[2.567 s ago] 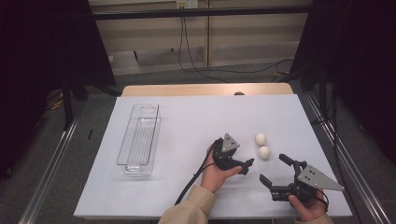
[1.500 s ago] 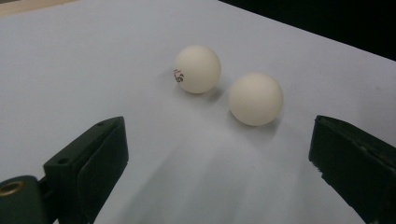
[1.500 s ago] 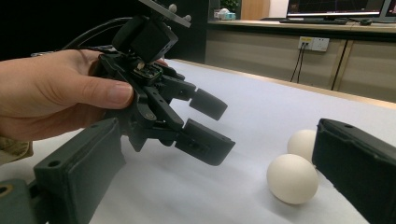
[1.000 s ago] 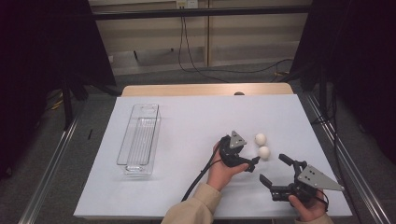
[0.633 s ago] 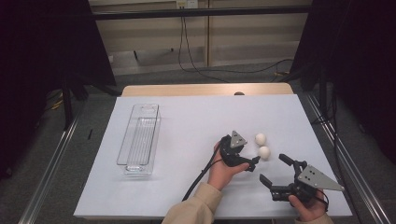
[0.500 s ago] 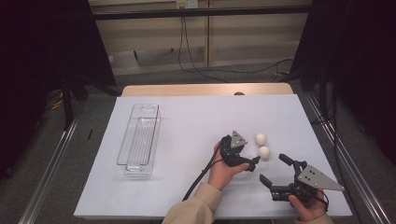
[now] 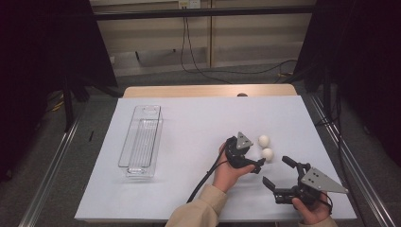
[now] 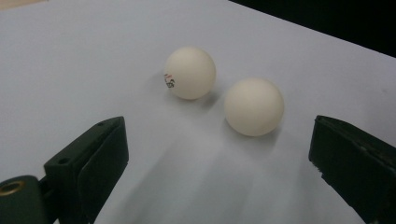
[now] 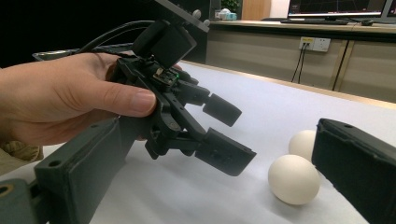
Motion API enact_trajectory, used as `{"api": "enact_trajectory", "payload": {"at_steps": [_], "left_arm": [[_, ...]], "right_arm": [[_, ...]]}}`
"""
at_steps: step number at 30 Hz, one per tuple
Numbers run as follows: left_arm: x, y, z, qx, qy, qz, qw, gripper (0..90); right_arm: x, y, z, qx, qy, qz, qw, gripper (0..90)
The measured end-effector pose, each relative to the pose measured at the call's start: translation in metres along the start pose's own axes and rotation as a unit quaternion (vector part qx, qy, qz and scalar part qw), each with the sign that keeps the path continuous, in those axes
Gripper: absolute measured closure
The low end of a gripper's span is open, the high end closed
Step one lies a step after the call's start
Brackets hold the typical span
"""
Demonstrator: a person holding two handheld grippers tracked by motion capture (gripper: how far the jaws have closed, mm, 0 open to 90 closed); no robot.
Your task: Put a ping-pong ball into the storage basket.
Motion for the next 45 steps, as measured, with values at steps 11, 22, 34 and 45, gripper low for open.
{"api": "enact_trajectory", "payload": {"at_steps": [11,22,34,45], "left_arm": [[-0.001,0.002,0.005,0.006,-0.005,0.006,1.0000,4.1],[-0.004,0.003,0.008,0.013,-0.015,0.011,0.9997,4.6],[-0.005,0.003,0.015,0.015,-0.022,0.019,0.9995,11.4],[-0.004,0.004,0.017,0.016,-0.024,0.018,0.9994,15.4]], "right_arm": [[-0.001,0.000,0.000,0.000,0.001,-0.004,1.0000,1.4],[0.000,0.000,0.000,0.000,0.001,-0.002,1.0000,1.4],[-0.001,0.000,-0.001,-0.001,0.000,-0.001,1.0000,1.4],[-0.001,0.000,0.000,-0.001,0.000,-0.001,1.0000,1.4]]}}
Point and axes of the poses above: each handheld gripper's, and its own axes: z roughly forward along the jaws, y roughly out of its top, x roughly to its left, the point moved 5 cm from there along z, roughly forward along the jaws, and after that the axes turned 11 degrees about z, right-handed, at the moved point
